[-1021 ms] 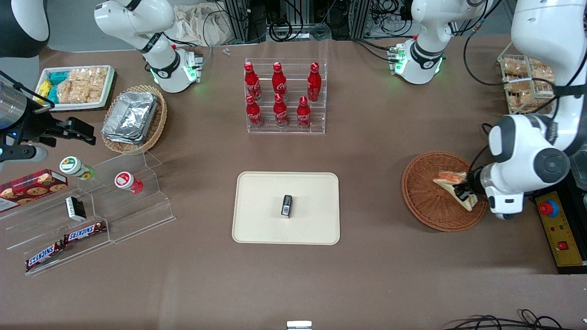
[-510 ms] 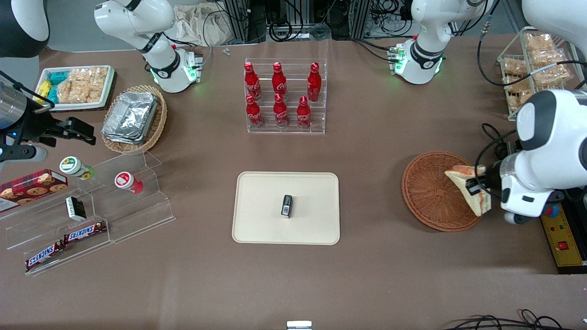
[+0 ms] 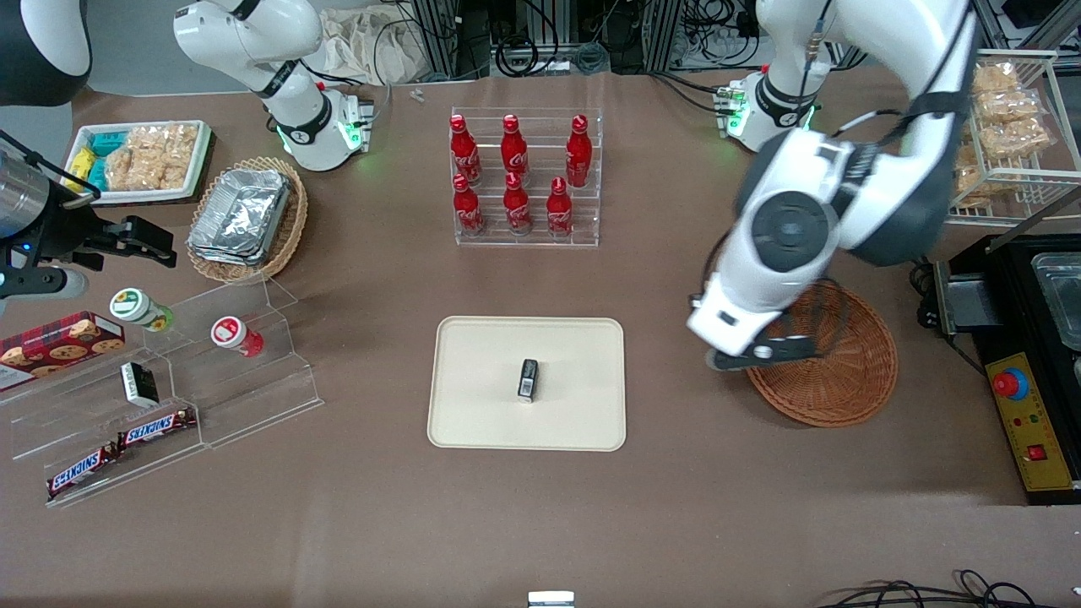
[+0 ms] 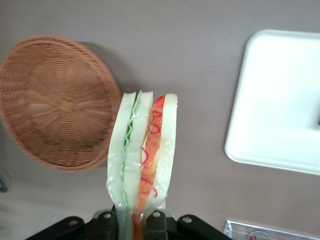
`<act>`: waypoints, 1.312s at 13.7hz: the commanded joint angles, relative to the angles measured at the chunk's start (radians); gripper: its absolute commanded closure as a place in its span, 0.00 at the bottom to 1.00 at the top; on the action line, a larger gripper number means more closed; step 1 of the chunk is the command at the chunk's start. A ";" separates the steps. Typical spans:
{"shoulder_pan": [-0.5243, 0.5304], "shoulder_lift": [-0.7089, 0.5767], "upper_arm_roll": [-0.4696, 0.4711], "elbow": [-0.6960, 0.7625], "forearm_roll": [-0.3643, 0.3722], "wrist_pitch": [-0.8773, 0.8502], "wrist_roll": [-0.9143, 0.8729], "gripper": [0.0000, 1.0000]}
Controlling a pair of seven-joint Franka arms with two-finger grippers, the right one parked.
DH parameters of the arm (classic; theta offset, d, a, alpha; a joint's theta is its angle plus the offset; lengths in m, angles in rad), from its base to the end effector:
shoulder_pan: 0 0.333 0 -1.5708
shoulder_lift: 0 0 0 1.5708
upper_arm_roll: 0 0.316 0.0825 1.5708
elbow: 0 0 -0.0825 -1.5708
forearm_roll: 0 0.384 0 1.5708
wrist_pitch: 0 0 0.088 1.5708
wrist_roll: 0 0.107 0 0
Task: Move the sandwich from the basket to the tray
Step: 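Carry the sandwich with the left gripper over to the white tray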
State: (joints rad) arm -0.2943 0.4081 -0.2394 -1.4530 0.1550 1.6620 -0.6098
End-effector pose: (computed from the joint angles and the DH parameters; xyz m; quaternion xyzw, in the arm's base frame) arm 0.5845 -0.3010 0.4432 -0.9948 -0.0286 0.0632 0.0744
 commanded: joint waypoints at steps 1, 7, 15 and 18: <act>-0.017 0.170 -0.017 0.188 -0.028 -0.012 0.002 1.00; -0.081 0.399 -0.029 0.235 -0.031 0.312 -0.062 1.00; -0.129 0.482 -0.024 0.229 -0.014 0.421 -0.087 0.00; -0.128 0.472 -0.024 0.229 -0.012 0.421 -0.087 0.00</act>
State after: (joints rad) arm -0.4135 0.8765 -0.2708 -1.2539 0.1339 2.0901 -0.6852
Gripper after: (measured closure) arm 0.467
